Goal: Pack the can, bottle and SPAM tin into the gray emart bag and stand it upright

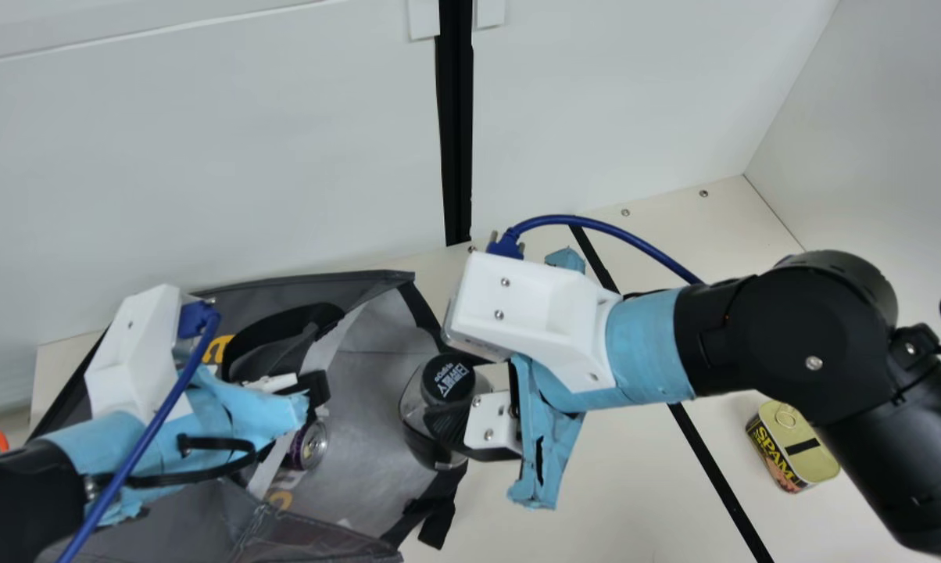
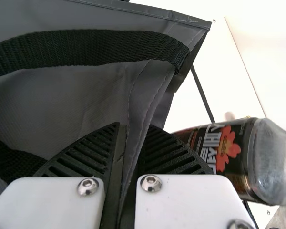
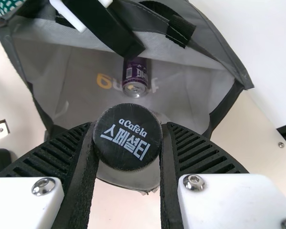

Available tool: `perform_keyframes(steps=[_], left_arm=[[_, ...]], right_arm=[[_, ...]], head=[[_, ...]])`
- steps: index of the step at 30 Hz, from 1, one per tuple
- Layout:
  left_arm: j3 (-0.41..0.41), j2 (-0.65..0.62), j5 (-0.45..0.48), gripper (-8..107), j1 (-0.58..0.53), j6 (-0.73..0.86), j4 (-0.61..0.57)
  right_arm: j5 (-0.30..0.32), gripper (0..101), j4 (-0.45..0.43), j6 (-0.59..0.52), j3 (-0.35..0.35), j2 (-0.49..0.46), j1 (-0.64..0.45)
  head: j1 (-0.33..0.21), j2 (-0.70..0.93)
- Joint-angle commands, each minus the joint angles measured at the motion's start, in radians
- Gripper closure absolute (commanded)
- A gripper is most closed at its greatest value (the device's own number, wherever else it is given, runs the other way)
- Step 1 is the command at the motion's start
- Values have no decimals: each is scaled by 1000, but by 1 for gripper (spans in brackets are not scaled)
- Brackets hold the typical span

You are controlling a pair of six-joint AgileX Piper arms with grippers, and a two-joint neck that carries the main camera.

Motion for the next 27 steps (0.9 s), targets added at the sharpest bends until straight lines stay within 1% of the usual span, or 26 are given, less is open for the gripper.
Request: perform_keyframes(steps=[1, 20, 27], left_arm=[[0, 0, 0, 107, 0, 0, 0], [0, 0, 0, 107, 0, 0, 0], [0, 0, 0, 107, 0, 0, 0]], right_arm=[[-5, 101, 8, 2, -7, 8, 2], [-5, 101, 97, 13, -23, 44, -17], [-5, 101, 127, 15, -15, 51, -32]], head=[[-23, -1], [-23, -1], [-23, -1]])
